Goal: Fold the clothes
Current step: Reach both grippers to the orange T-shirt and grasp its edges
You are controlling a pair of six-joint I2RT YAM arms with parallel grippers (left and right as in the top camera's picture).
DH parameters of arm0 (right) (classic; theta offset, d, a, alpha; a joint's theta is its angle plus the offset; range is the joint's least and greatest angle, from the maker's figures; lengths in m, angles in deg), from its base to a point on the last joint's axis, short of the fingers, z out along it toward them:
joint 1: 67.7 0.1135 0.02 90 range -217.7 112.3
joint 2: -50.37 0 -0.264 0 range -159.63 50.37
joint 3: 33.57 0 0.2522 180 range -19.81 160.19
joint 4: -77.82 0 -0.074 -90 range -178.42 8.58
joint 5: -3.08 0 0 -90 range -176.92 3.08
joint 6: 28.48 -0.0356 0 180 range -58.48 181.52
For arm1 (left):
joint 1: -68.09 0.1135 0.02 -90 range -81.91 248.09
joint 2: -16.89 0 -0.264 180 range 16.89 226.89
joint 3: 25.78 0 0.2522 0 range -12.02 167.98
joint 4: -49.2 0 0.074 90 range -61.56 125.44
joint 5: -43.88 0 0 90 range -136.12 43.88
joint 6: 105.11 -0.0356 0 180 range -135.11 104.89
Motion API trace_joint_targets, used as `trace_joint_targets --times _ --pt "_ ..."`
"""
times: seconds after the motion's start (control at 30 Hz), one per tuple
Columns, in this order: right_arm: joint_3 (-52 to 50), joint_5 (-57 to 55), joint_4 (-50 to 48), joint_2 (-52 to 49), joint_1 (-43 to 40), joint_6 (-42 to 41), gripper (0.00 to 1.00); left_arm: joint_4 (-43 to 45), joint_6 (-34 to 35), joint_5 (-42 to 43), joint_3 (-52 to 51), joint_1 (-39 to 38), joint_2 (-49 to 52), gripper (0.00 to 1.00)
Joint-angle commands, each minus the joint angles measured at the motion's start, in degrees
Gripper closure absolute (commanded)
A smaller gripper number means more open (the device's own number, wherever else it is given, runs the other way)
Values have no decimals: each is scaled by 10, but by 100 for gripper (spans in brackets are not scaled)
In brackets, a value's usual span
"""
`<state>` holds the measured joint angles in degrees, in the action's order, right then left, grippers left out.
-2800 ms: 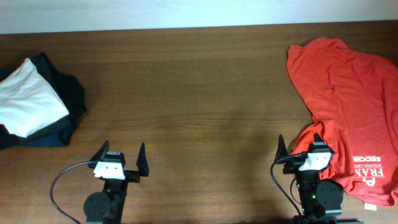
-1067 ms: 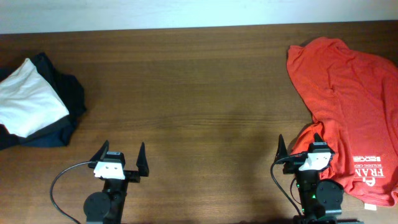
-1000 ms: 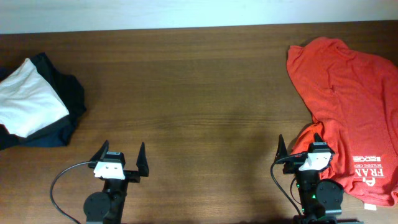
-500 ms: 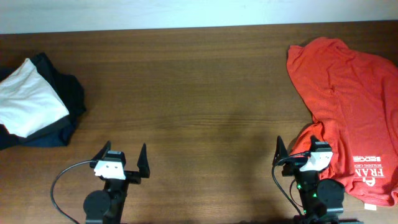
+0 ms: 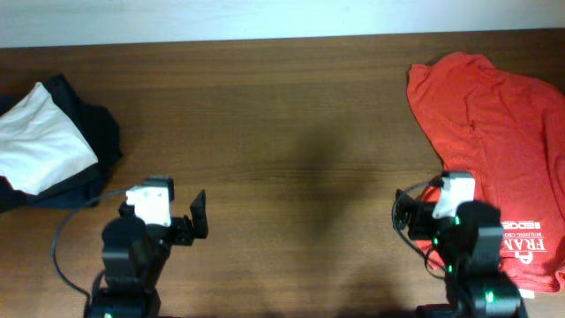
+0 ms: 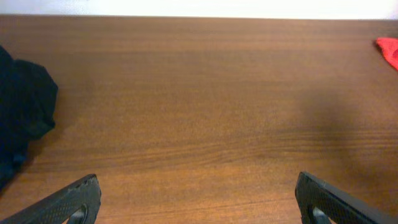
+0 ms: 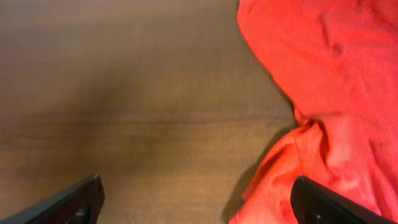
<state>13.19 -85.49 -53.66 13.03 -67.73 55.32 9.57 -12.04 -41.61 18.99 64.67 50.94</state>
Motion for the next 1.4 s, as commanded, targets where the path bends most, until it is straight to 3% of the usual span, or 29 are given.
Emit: trace_joint_targets --times 0.0,0.1,0.17,0.3,0.57,0.6,0.63,0.67,0.7,0.73,0.83,0.97,1.13,1.23,1.33,1.37 --pt "70 21 17 -122 -4 -1 1 -23 6 8 61 2 61 1" --pt "102 3 19 -211 -4 -5 1 -23 6 8 70 2 81 1" --pt "103 -99 38 -279 -9 -91 3 -32 6 8 70 2 82 1" --pt "102 -122 51 -383 -50 -137 32 -35 6 8 69 2 82 1" --pt "102 -122 25 -560 -110 -139 34 -35 6 8 69 2 82 1" --pt "102 -122 26 -569 -110 -139 43 -35 6 8 69 2 82 1" --pt "102 -120 28 -577 -110 -141 61 -34 6 8 69 2 82 1" --pt "102 -103 28 -581 -110 -141 73 -33 6 8 69 2 82 1" --pt "102 -64 29 -581 -110 -140 81 -33 6 8 69 2 82 1" --pt "102 -7 29 -580 -109 -136 96 -33 6 7 69 2 82 1" --pt "102 234 17 -579 -85 -19 96 -31 6 6 69 2 82 1" --pt "102 343 -36 -579 21 -19 96 -7 6 6 69 2 82 1" --pt "108 359 -211 -579 212 -144 96 13 6 6 69 2 82 1" --pt "143 315 -297 -579 318 -170 94 18 6 6 69 2 87 1" --pt "203 247 -258 -578 344 -161 60 19 6 6 69 2 97 1" --pt "219 244 -236 -577 339 -151 42 18 6 6 69 2 102 1"
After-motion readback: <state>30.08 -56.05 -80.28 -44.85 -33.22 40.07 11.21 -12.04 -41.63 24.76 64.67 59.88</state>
